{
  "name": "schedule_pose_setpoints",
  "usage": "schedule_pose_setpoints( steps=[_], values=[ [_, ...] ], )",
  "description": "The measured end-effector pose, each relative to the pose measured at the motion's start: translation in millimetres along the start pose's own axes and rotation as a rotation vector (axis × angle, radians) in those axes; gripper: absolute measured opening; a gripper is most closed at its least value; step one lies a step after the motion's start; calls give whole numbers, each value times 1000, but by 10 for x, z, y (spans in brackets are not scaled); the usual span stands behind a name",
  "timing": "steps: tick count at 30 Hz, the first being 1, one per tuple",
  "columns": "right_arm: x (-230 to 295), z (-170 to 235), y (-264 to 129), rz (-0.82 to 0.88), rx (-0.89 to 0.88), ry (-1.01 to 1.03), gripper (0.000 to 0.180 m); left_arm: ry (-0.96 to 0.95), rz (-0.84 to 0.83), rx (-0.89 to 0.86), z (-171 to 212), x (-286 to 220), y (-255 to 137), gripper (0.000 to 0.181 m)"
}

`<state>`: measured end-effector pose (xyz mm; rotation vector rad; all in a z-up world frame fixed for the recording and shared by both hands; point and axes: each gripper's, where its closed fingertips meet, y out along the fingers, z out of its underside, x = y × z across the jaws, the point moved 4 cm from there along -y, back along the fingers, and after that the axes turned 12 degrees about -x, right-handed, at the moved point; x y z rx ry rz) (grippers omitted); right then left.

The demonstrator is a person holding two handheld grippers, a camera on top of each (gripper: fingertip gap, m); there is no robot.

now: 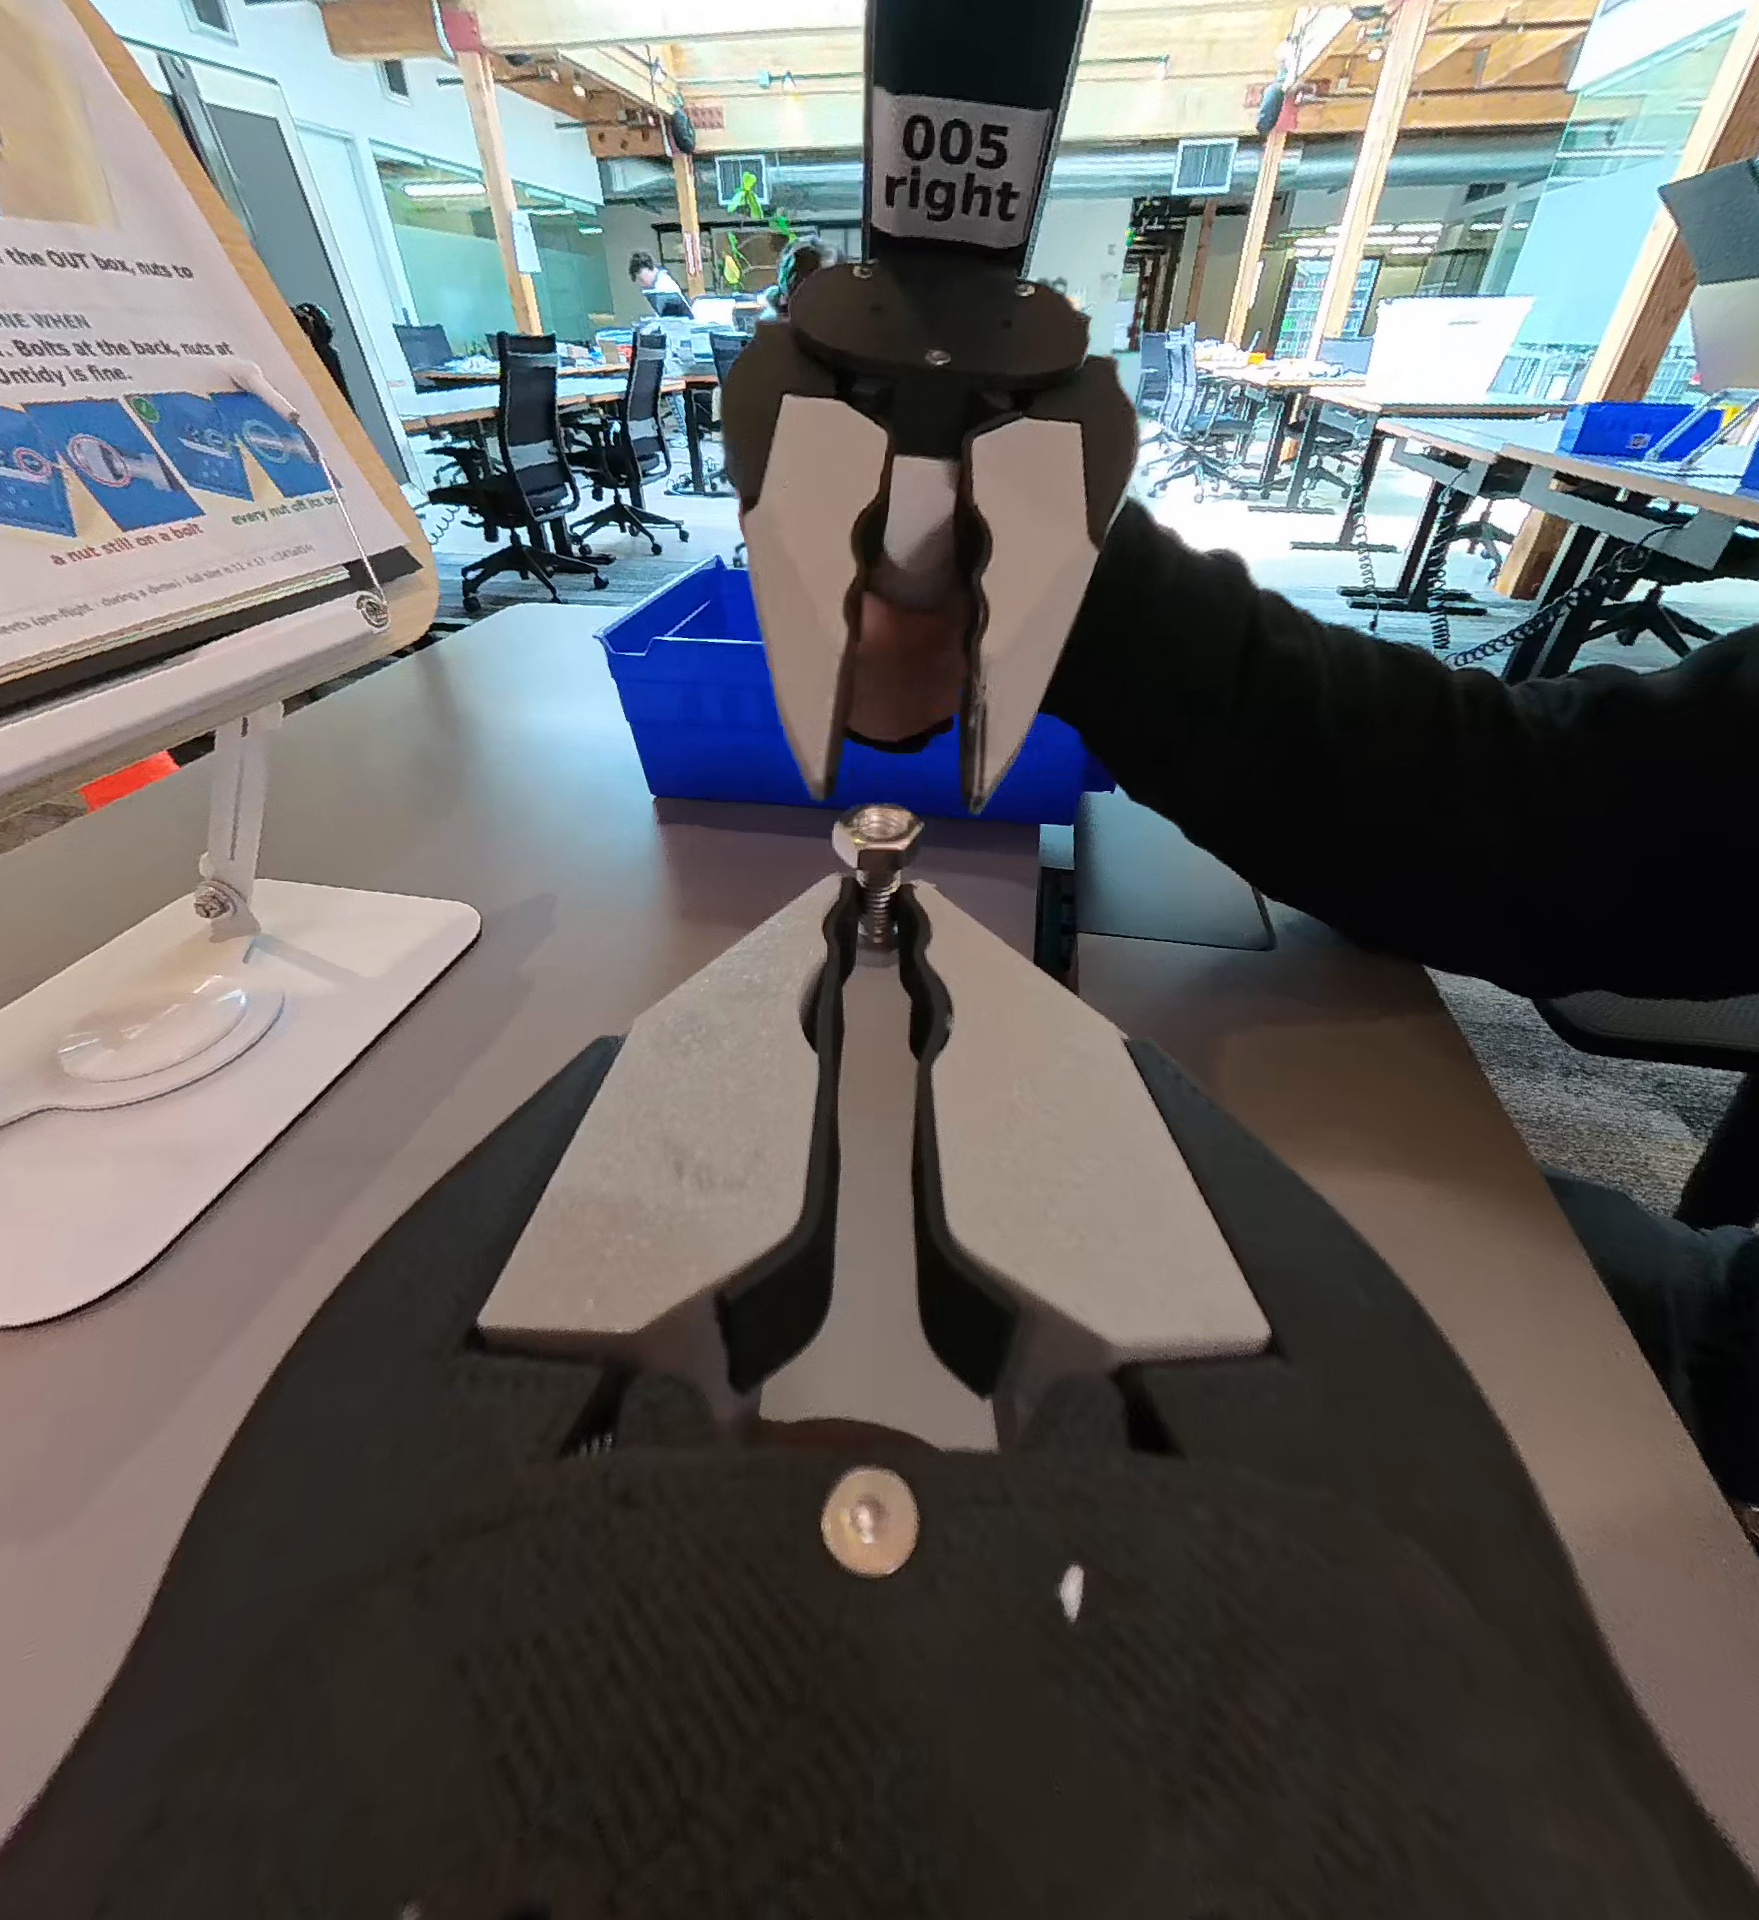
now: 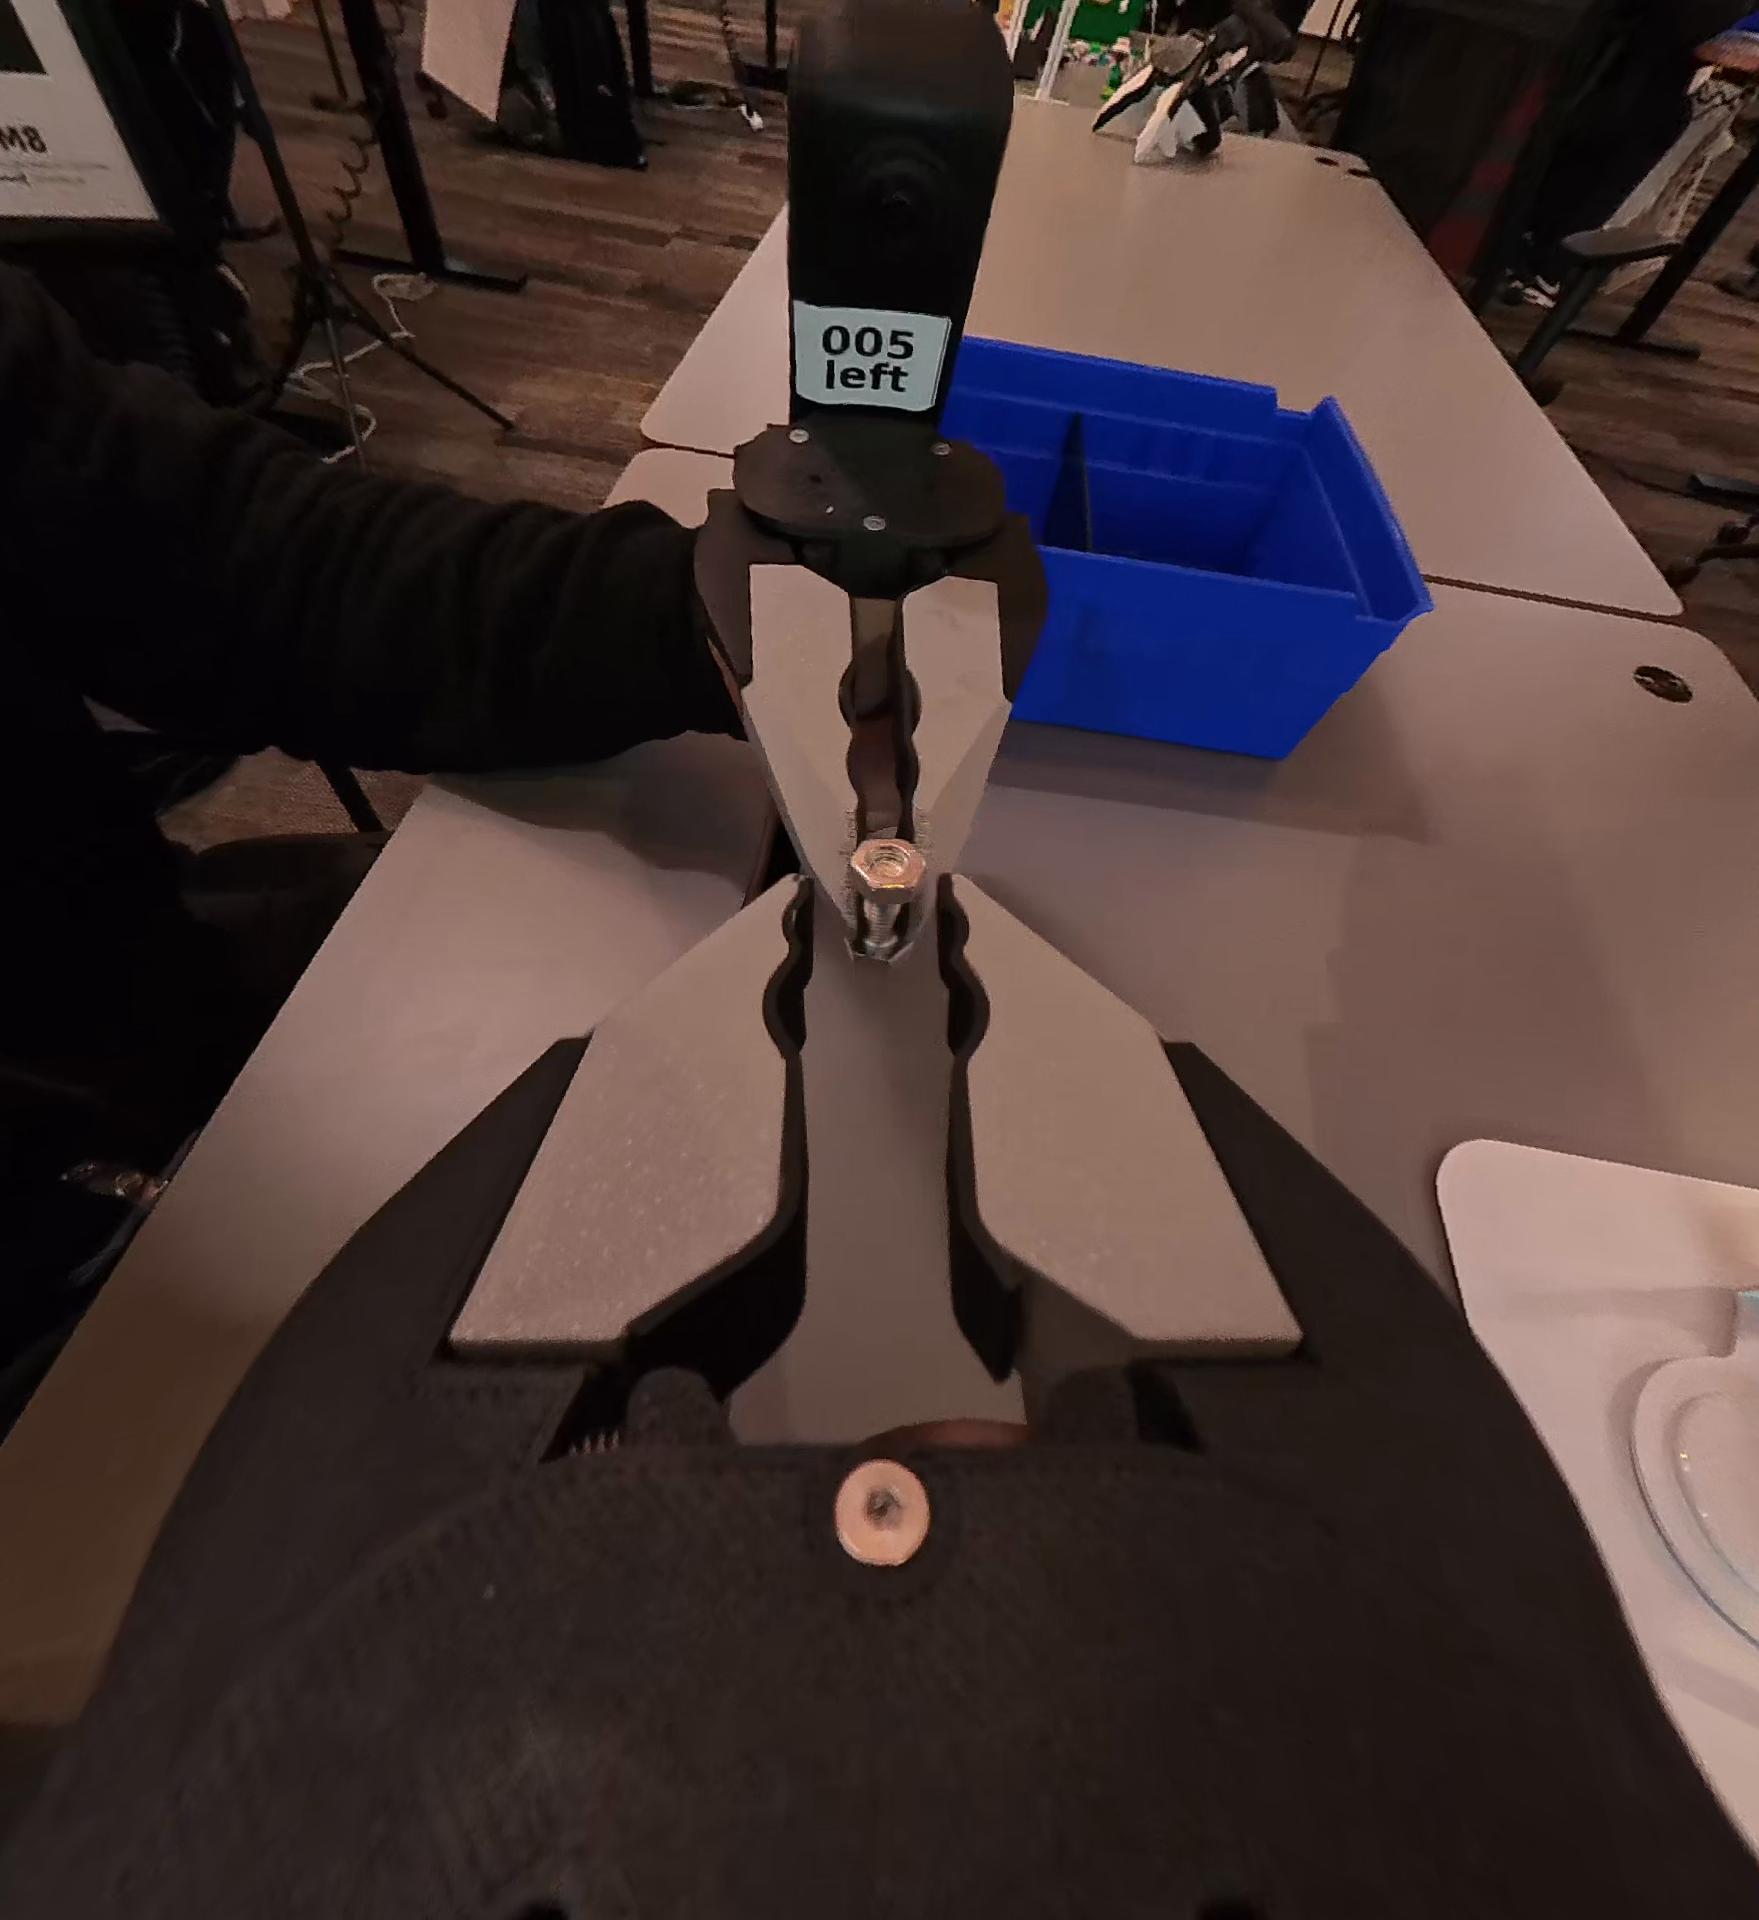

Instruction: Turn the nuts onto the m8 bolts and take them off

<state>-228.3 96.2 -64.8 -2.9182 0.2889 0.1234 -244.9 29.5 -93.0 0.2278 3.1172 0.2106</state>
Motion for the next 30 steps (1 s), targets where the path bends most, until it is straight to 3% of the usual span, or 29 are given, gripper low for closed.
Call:
schedule_pose_setpoints(
  steps=[5,7,12,16,18,20,25,29,30],
  values=[
    [49,51,26,-36,30,11,22,4,-3,2,-2,4,-4,5],
    [121,34,-22,-89,21,12,5,-1,-20,-2,-7,35,-18,5],
    [-5,-22,-19,5,-11,27,18,0,-6,1,-2,10,-6,5],
    [35,59,61,-17,41,25,27,3,-9,8,7,13,-3,5],
    [57,71,26,-26,61,24,25,3,-12,10,17,22,-5,5],
    [121,21,-30,-77,28,34,11,-9,-22,-1,1,40,-11,5],
    [-36,3,-8,27,5,44,22,-3,-17,2,4,23,-1,5],
    [71,87,36,-44,61,59,28,0,-14,11,16,24,-10,5],
    [150,74,2,-107,58,58,6,2,-26,4,8,38,-11,5]
  ],
)
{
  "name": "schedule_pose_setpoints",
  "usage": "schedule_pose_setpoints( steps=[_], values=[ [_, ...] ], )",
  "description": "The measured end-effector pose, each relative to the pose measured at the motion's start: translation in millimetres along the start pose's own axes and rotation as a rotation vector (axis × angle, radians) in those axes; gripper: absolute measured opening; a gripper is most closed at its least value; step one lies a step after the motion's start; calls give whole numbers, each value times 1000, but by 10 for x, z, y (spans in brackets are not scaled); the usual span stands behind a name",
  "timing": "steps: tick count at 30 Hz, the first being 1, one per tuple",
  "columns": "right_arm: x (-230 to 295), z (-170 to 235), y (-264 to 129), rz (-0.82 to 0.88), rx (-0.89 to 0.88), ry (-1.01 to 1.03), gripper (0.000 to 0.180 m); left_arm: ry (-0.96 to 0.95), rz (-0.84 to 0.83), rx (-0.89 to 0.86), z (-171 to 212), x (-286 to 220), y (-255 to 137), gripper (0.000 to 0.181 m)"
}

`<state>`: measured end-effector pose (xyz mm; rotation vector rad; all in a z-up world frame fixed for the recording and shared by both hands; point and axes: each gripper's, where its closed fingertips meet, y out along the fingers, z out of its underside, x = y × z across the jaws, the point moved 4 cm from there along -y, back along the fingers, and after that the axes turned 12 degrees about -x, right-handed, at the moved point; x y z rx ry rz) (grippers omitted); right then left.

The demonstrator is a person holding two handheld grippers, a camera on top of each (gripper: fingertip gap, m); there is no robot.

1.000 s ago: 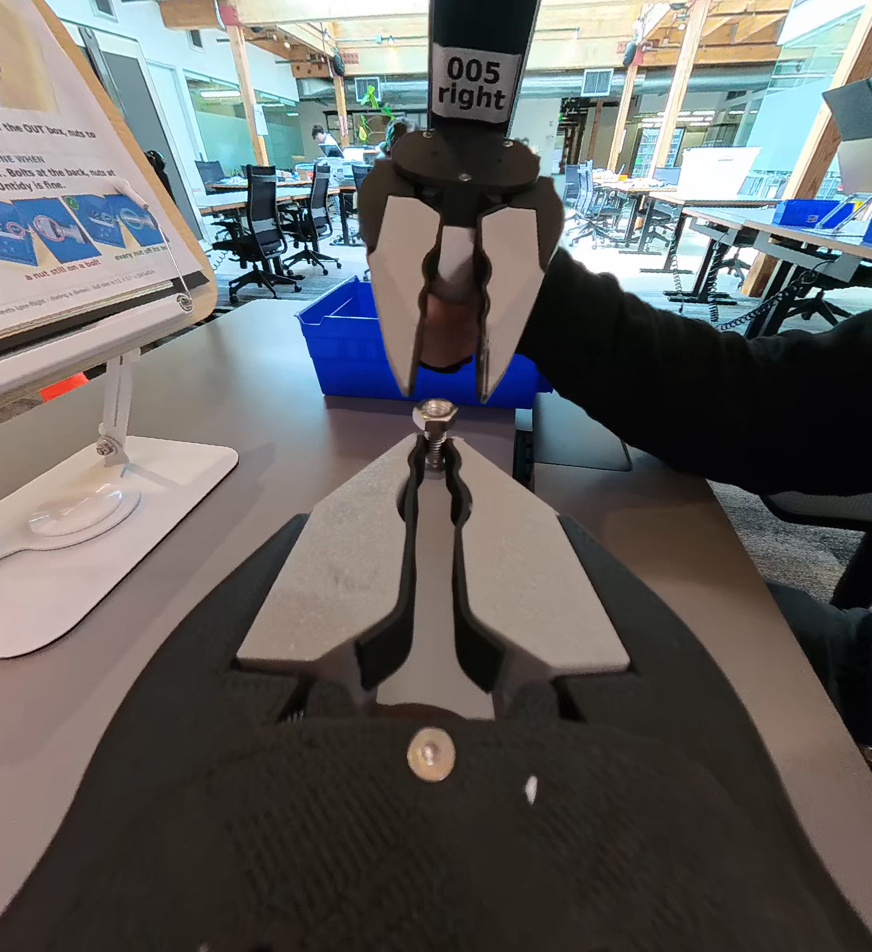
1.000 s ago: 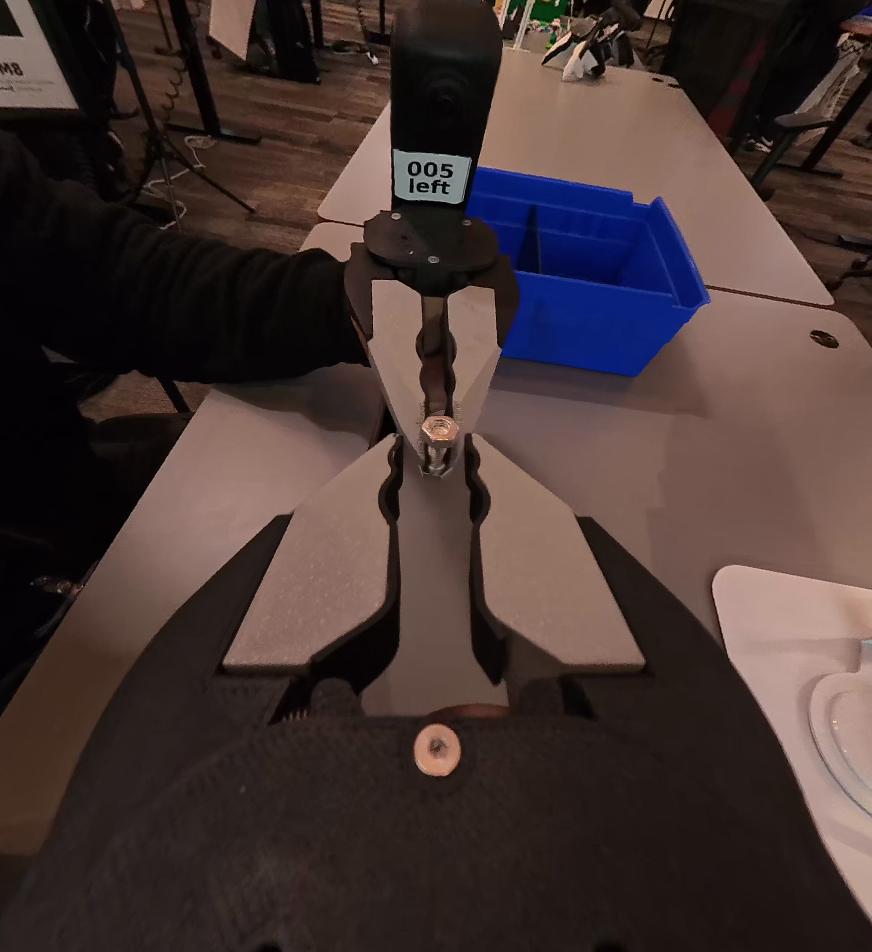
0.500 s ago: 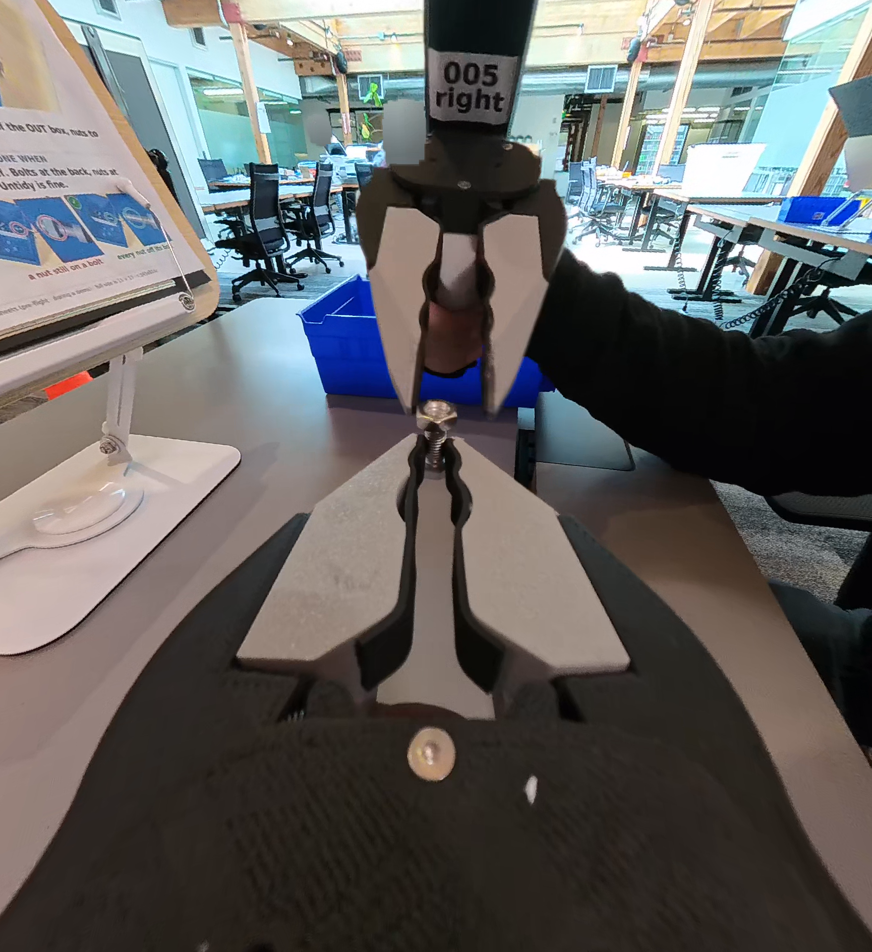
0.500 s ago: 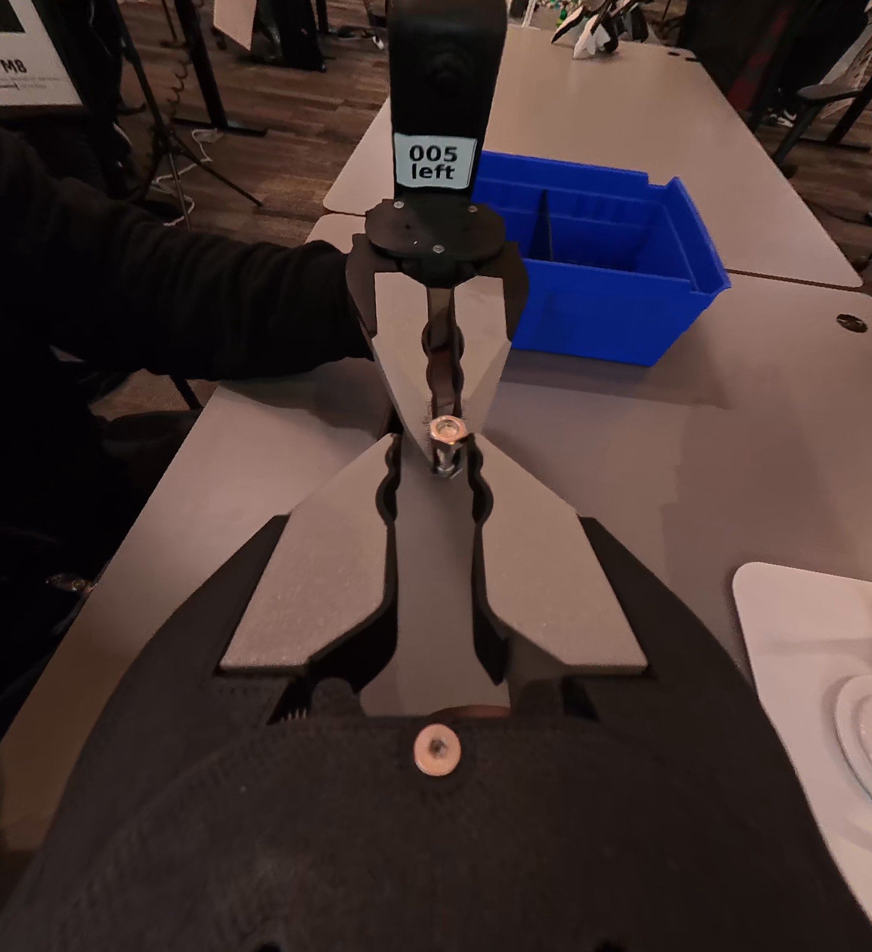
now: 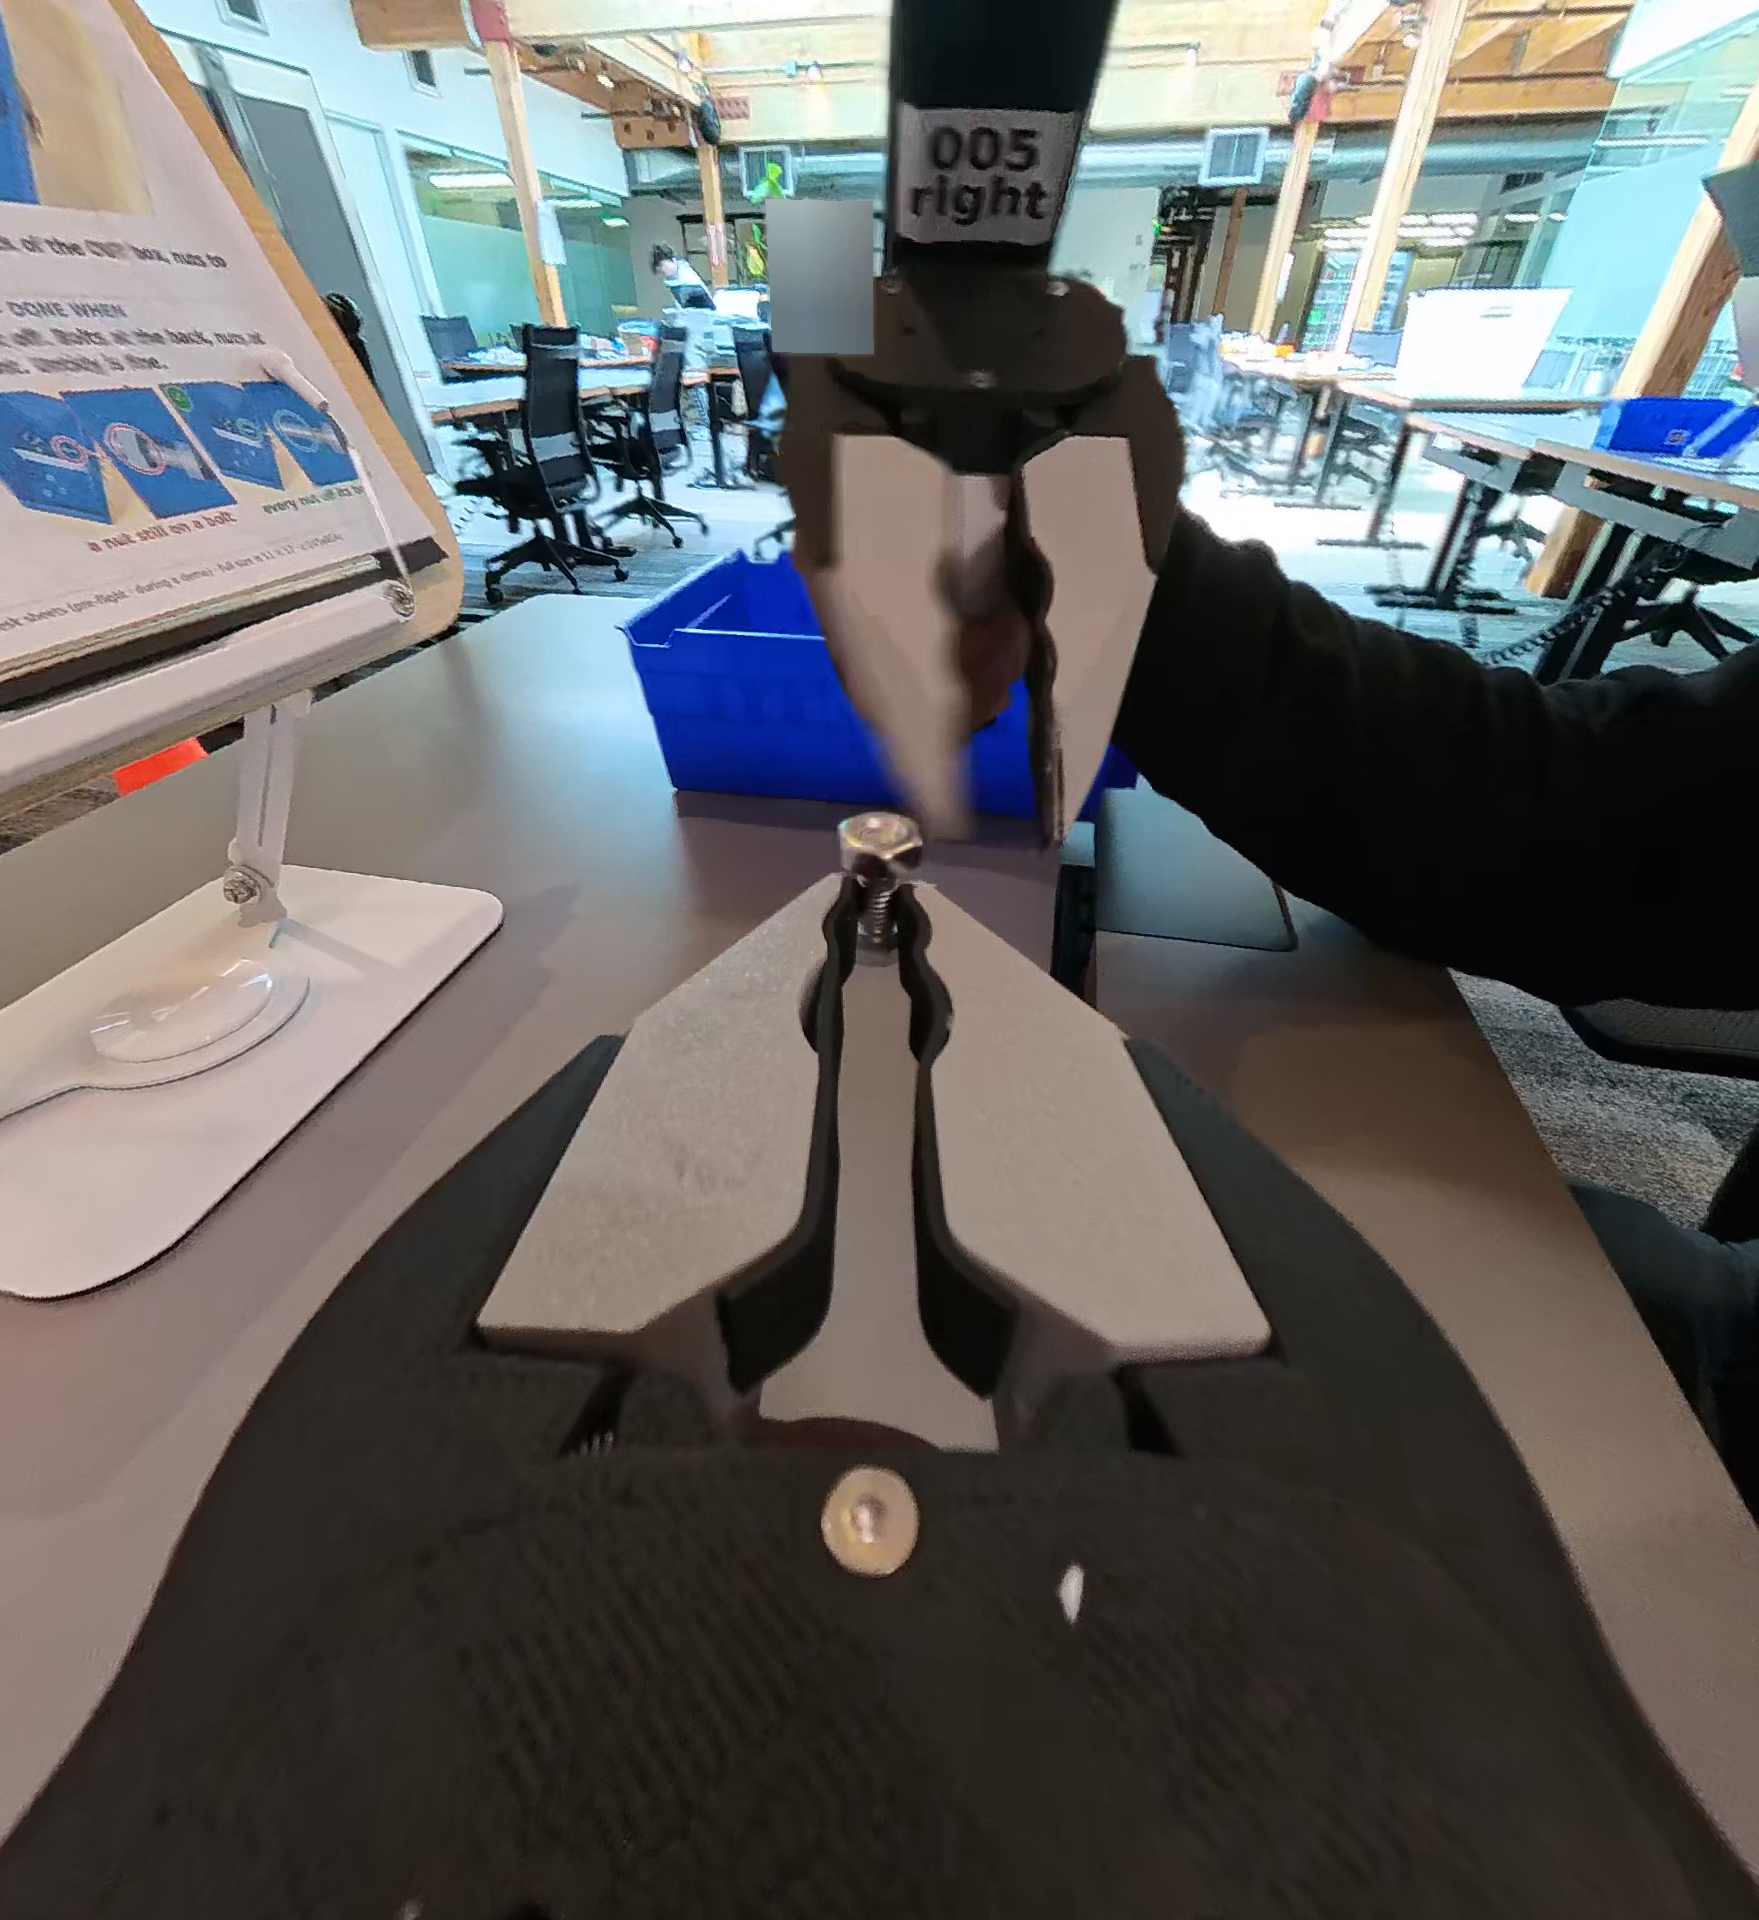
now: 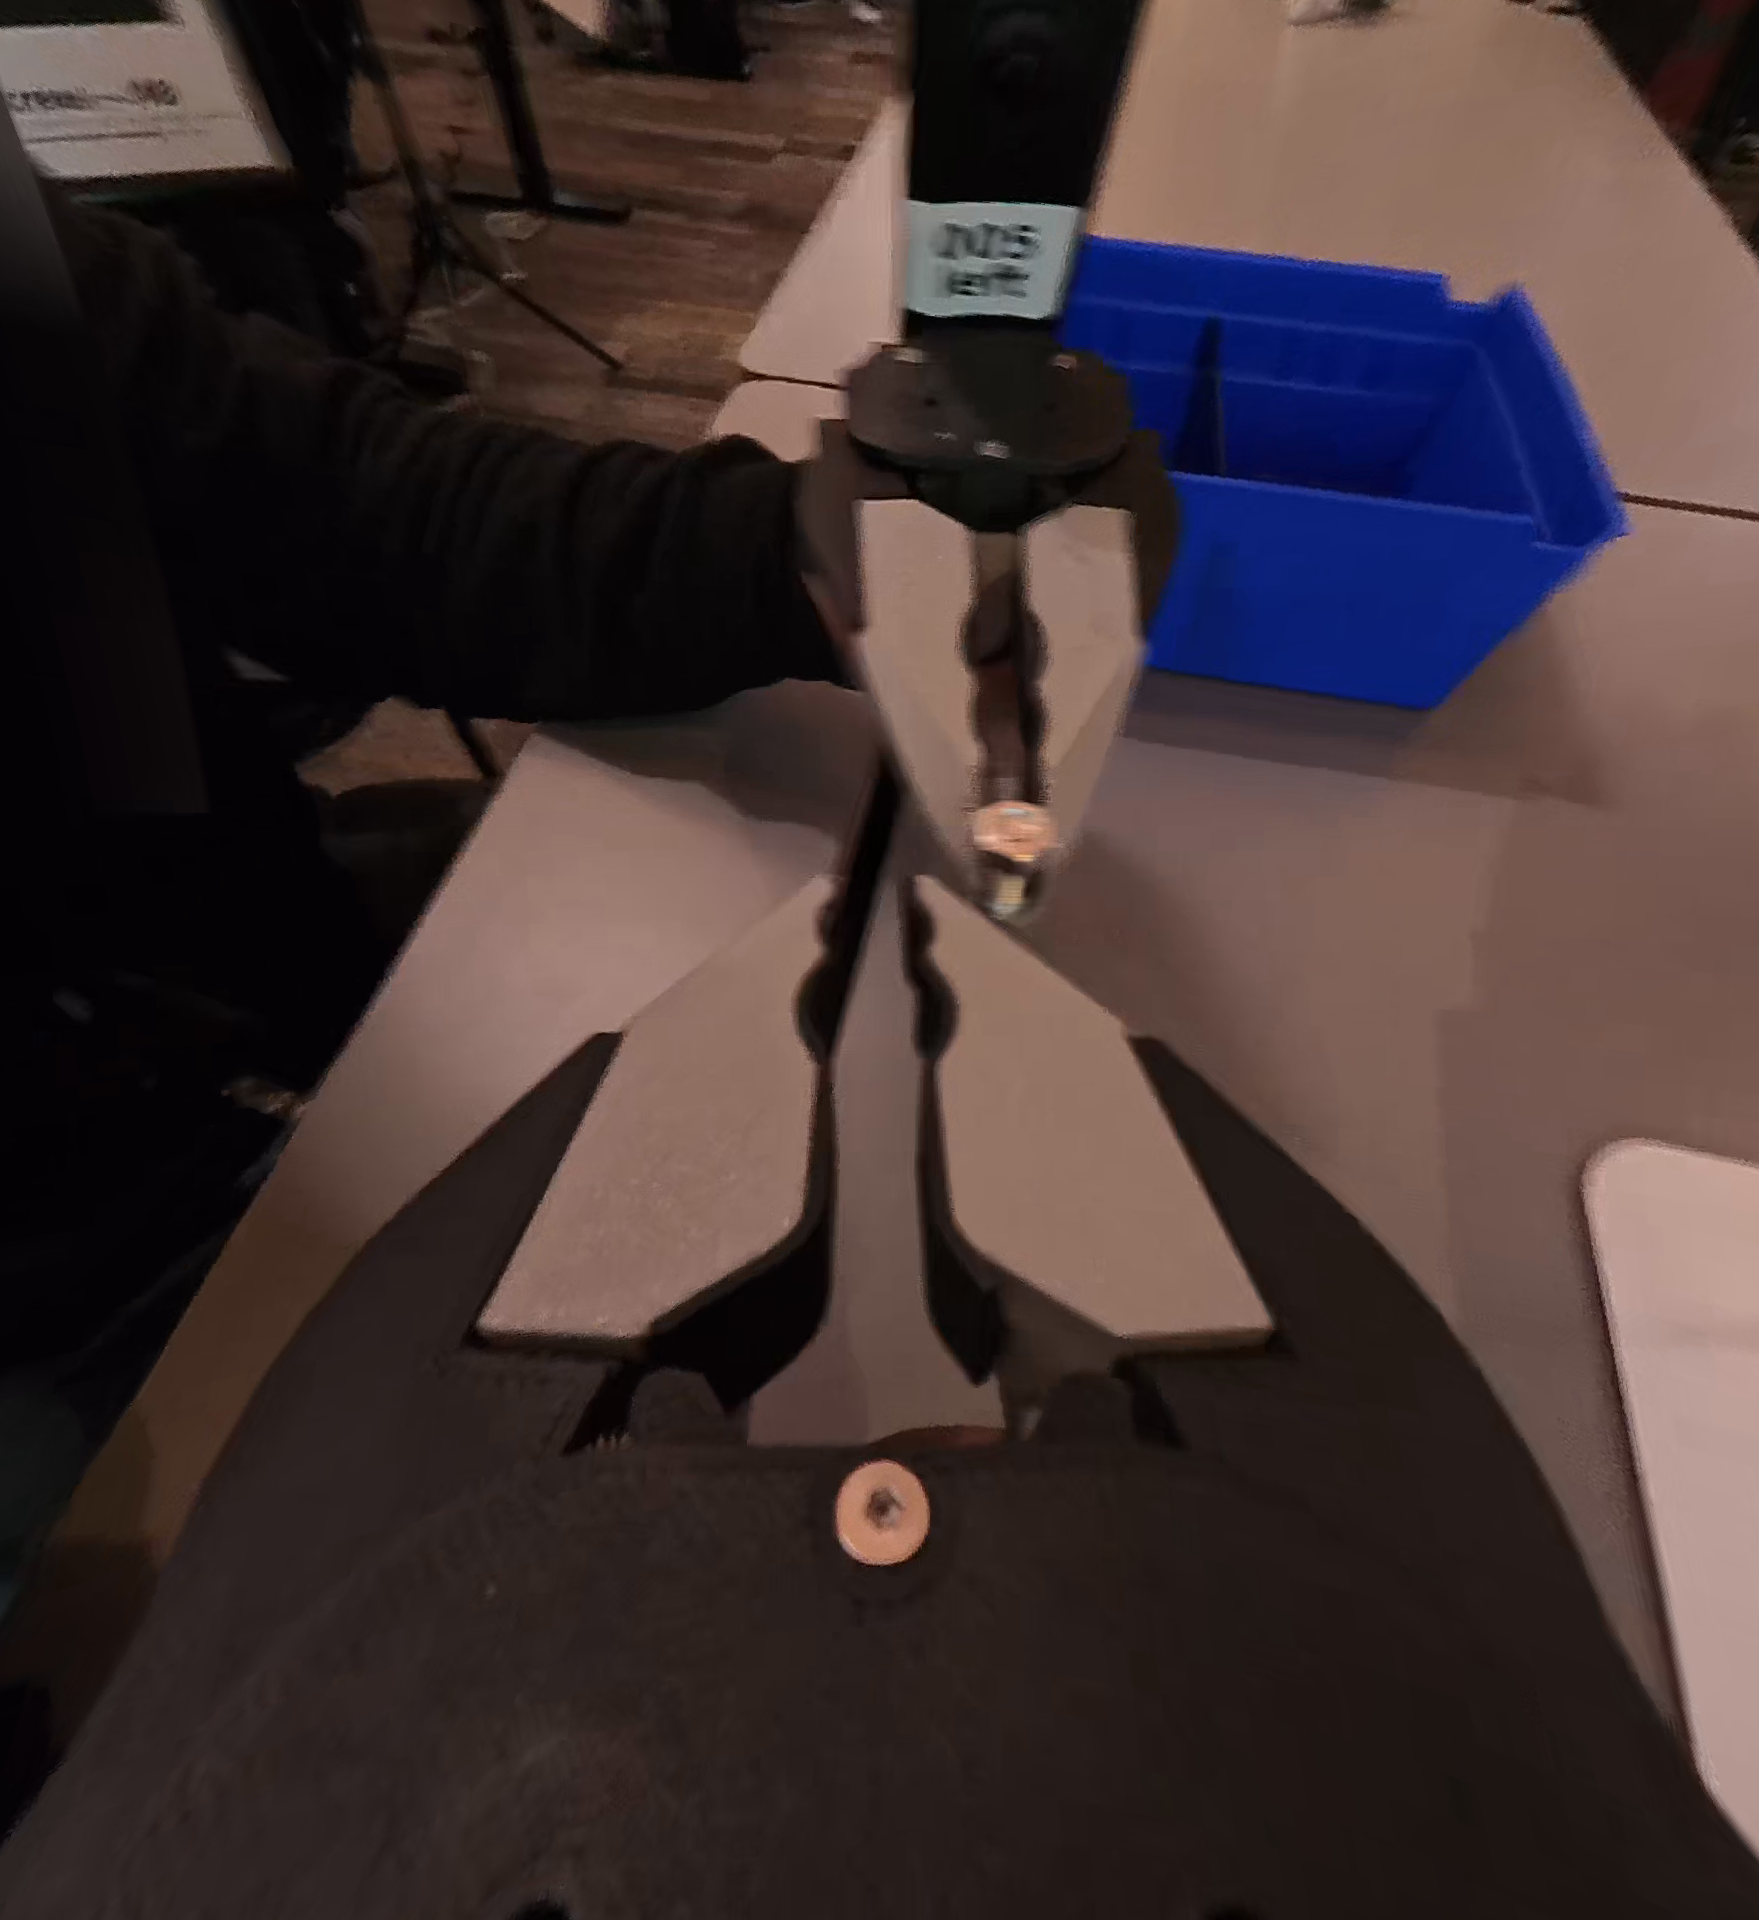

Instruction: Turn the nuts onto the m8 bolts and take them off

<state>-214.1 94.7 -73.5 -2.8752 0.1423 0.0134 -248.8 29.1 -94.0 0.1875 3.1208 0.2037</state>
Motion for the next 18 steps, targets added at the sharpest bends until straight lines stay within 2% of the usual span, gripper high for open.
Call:
schedule_pose_setpoints(
  steps=[1,5,7,10,12,13,14,16,18],
  values=[
    [70,-40,-30,-49,-28,7,0,-5,-4,-5,-10,9,-2,5],
    [-84,-107,-95,66,-74,21,18,-9,10,-3,-8,-12,2,5],
    [-185,-57,-50,125,-47,31,20,-6,10,1,3,-21,14,5],
    [-144,5,46,87,-12,38,27,-6,5,4,9,-8,8,5],
    [23,30,30,-39,11,45,0,-3,-14,-4,-8,20,-5,5],
    [86,-10,8,-80,-16,47,0,-7,-15,-6,-15,28,-14,5],
    [74,-65,-20,-62,-50,34,2,-10,-5,-10,-20,20,-20,5],
    [-83,-151,-73,63,-112,21,16,-15,14,-14,-22,-8,-13,5],
    [-217,-117,-90,144,-101,42,17,-10,12,-1,-3,-16,5,5]
  ],
)
